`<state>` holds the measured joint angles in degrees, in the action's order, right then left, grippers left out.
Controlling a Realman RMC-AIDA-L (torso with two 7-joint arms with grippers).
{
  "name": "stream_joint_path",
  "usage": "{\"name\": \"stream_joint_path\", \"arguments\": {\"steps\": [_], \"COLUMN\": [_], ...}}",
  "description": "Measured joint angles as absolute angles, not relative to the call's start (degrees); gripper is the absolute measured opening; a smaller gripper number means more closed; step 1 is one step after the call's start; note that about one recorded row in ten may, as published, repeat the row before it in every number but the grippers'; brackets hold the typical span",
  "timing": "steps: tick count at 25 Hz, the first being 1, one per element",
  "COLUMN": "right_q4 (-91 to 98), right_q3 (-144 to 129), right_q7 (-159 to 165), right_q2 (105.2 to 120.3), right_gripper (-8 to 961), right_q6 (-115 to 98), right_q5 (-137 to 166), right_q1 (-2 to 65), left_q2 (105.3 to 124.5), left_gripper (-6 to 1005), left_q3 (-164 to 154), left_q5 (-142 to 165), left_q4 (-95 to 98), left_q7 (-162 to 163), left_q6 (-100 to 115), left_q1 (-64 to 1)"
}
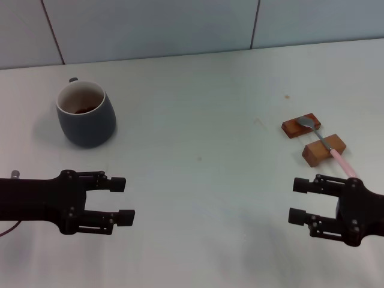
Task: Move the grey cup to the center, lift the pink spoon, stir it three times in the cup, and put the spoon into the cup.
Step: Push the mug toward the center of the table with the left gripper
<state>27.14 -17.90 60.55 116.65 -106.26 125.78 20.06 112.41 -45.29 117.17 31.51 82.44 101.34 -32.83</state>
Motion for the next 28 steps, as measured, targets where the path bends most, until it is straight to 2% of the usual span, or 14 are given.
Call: {"name": "stream_joint_path", "arguments": {"steps": [28], "right_q4": [24.52], "right_q3": [-17.92], "right_q7": [59.46], "right_q2": [116.63], "right_gripper": [668], "right_q6": [-106.26], "right_q5": [125.77], "right_q1": [18.98], "left_q2": [112.47], "left_gripper": [816], "left_q3": [-45.07], "left_q5": [117.16], "left_q4": [31.73], "left_q7": [82.53], "left_q6": [100.98], "left_q1": [-33.25]}}
